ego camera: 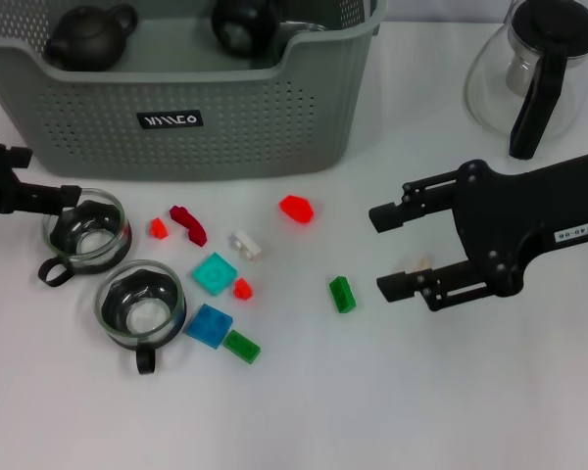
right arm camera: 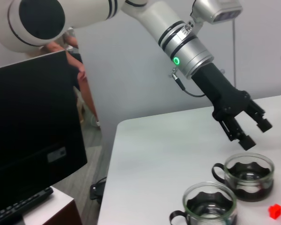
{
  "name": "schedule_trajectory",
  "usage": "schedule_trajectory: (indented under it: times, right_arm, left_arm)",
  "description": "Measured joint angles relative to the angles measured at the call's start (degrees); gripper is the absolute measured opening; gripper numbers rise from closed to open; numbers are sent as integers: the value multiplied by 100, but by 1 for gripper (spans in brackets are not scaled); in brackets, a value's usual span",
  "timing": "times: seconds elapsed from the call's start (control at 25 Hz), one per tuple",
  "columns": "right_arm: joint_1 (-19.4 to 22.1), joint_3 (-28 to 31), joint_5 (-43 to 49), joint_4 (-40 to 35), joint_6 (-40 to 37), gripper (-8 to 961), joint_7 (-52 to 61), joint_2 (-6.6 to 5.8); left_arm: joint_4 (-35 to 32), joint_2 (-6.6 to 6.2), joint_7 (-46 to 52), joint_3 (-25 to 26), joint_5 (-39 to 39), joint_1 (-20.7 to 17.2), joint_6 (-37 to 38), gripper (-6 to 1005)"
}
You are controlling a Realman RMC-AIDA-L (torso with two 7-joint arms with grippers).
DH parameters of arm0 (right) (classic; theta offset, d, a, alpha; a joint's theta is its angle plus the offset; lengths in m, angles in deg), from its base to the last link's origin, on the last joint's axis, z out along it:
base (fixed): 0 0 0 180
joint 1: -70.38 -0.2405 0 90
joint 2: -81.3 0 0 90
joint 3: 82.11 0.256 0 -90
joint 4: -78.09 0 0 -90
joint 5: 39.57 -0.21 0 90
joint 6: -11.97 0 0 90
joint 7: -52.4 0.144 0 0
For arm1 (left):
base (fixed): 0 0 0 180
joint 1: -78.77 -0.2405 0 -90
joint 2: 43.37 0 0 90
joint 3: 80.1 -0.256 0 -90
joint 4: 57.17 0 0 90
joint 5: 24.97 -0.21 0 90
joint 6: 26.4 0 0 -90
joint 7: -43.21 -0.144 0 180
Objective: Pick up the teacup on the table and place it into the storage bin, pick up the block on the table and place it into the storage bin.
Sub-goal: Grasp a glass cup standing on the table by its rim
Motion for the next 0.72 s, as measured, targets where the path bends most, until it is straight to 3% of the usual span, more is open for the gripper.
schedule_trajectory:
  times: [0.32, 0.72]
  right_arm:
    - [-2, 87, 69, 9, 63, 726, -3, -24]
    - [-8, 86, 271, 9, 221, 727, -66, 30]
  left_arm:
    - [-34, 12, 939, -581, -1081, 321, -281, 948]
    - [131, 56, 1412, -906, -1361, 293, -734, 948]
